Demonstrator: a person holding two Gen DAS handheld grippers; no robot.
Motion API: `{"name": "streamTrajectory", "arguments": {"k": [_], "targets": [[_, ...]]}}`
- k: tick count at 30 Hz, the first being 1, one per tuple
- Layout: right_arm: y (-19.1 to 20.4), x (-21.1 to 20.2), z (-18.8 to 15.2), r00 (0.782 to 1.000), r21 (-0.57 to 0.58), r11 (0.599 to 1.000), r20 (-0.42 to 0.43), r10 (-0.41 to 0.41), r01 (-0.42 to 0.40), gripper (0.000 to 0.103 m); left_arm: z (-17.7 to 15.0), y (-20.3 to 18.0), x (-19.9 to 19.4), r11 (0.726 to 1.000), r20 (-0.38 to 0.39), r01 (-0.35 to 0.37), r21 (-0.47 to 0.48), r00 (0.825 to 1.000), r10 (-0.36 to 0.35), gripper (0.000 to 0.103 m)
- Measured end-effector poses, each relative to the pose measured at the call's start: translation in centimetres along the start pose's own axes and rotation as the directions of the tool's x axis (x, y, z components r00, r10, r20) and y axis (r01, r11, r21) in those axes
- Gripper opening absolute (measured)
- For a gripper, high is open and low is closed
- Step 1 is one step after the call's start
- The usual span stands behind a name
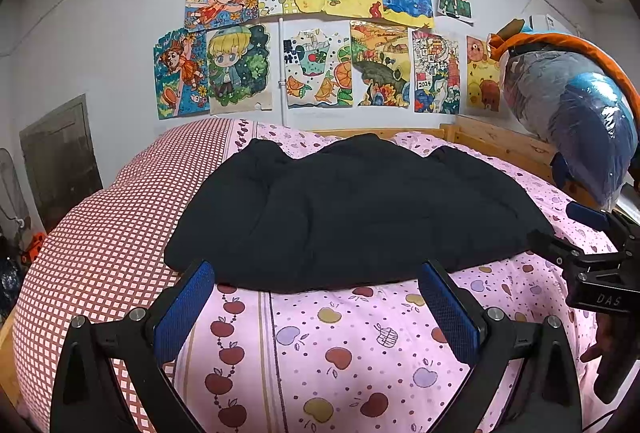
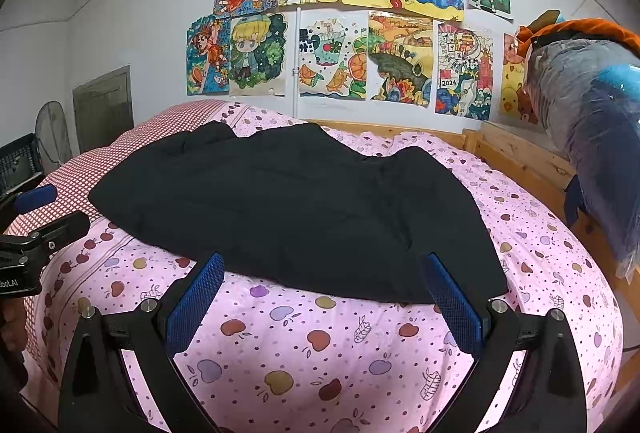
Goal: Fold large clothes
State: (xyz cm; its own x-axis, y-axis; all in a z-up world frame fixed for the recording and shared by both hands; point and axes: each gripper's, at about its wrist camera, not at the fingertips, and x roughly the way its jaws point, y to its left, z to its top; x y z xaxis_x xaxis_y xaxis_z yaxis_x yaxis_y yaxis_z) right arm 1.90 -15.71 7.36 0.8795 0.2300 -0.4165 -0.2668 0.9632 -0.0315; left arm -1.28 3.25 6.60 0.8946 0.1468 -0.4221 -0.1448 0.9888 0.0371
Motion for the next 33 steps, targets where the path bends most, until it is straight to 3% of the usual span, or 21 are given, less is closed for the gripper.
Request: {"name": "streamTrajectory", "arguments": {"k": [33], "targets": [[0.42, -0.07, 0.06, 1.0, 0.008, 1.0, 0.0, 0.001, -0.001, 0.098, -0.12, -0.67, -0.04, 1.0, -0.003, 0.006, 0.007, 1.0, -0.006, 0.103]]}}
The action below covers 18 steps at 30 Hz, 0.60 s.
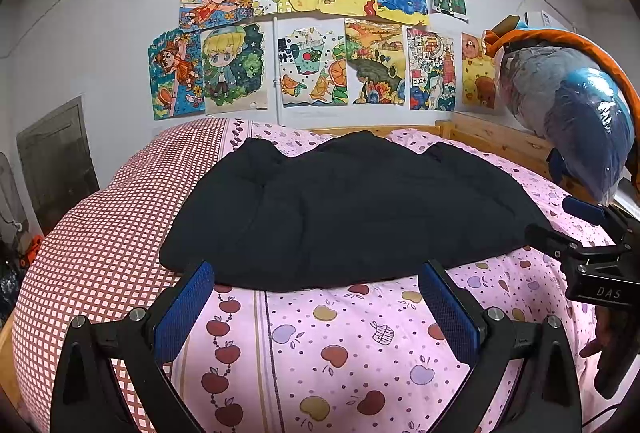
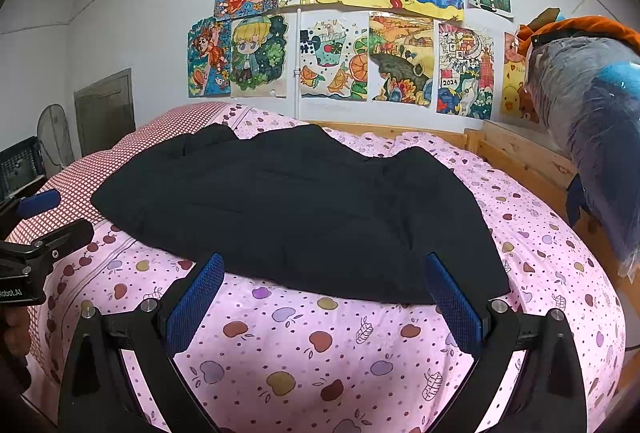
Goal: Fold large clothes
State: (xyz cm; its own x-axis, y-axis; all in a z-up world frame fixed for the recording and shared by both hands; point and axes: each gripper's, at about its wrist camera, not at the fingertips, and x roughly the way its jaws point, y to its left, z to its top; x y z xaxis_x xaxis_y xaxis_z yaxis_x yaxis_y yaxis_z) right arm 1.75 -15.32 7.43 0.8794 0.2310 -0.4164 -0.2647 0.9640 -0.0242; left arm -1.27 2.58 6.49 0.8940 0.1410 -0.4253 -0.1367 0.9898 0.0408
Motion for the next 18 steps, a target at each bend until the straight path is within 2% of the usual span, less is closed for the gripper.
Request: {"name": "streamTrajectory", "arguments": {"k": [18], "targets": [[0.28, 0.03, -0.06, 1.0, 0.003, 1.0, -0.001, -0.001, 0.001, 0.098, -0.09, -0.27, -0.08, 1.0, -0.003, 0.003, 0.0, 1.0, -0.003, 0.103]]}}
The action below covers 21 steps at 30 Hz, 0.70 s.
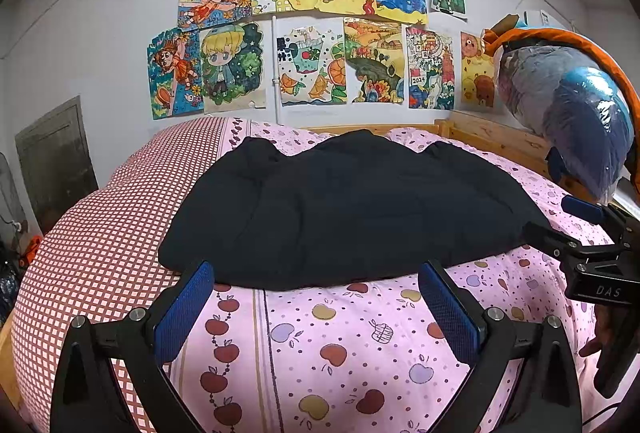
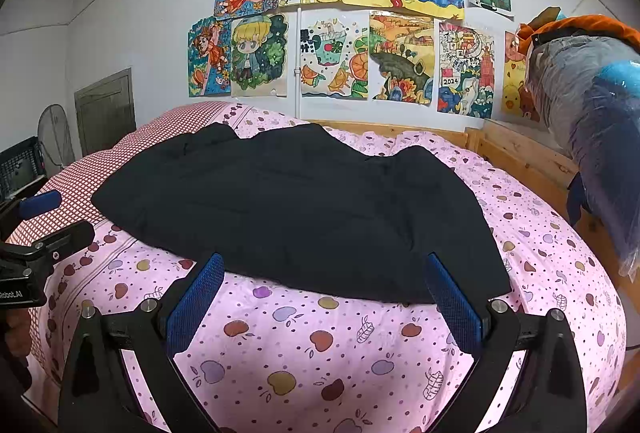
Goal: Fold large clothes
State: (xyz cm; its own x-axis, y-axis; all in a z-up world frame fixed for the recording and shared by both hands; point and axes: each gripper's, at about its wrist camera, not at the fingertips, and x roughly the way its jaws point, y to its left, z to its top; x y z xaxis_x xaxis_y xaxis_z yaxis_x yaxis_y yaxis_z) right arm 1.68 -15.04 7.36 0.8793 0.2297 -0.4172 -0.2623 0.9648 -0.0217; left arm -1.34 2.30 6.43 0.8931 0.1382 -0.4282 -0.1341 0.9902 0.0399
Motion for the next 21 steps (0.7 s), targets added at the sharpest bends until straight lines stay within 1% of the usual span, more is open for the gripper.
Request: {"name": "streamTrajectory", "arguments": {"k": [21], "targets": [[0.08, 0.01, 0.05, 1.0, 0.002, 1.0, 0.0, -0.002, 0.002, 0.098, -0.03, -0.33, -0.06, 1.0, -0.001, 0.0, 0.002, 1.0, 0.0, 0.103]]}}
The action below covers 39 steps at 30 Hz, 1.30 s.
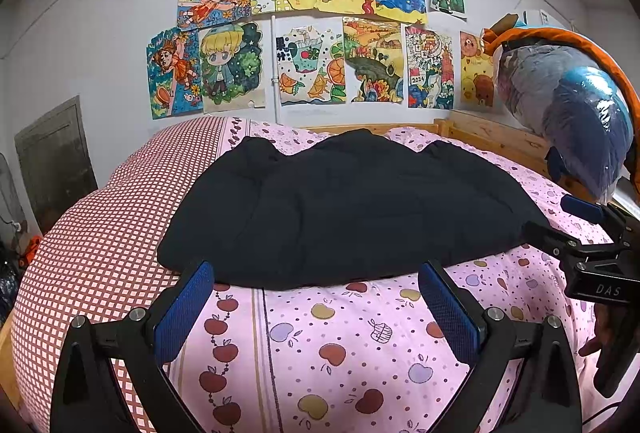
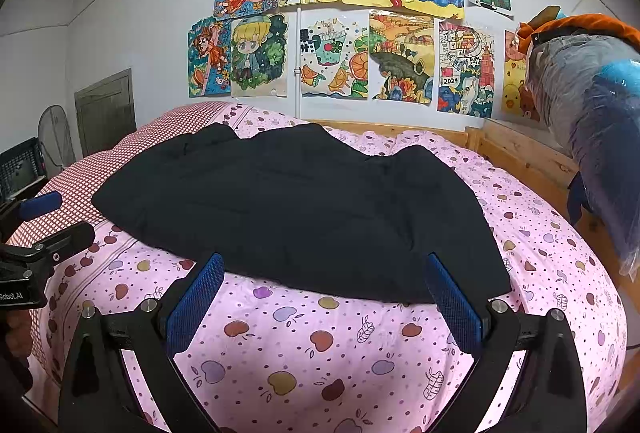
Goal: Fold large clothes
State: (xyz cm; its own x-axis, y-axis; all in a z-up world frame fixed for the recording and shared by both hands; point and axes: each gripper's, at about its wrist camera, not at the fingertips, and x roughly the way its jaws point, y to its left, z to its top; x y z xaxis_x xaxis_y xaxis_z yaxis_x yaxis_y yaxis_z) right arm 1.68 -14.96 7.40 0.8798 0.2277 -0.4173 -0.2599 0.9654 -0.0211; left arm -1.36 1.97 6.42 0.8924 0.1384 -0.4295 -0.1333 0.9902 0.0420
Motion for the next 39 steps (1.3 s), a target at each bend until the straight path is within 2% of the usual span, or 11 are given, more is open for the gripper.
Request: {"name": "streamTrajectory", "arguments": {"k": [39], "targets": [[0.48, 0.08, -0.41, 1.0, 0.01, 1.0, -0.007, -0.001, 0.001, 0.098, -0.39, -0.36, 0.27, 0.999, -0.027, -0.031, 0.019, 0.999, 0.031, 0.103]]}}
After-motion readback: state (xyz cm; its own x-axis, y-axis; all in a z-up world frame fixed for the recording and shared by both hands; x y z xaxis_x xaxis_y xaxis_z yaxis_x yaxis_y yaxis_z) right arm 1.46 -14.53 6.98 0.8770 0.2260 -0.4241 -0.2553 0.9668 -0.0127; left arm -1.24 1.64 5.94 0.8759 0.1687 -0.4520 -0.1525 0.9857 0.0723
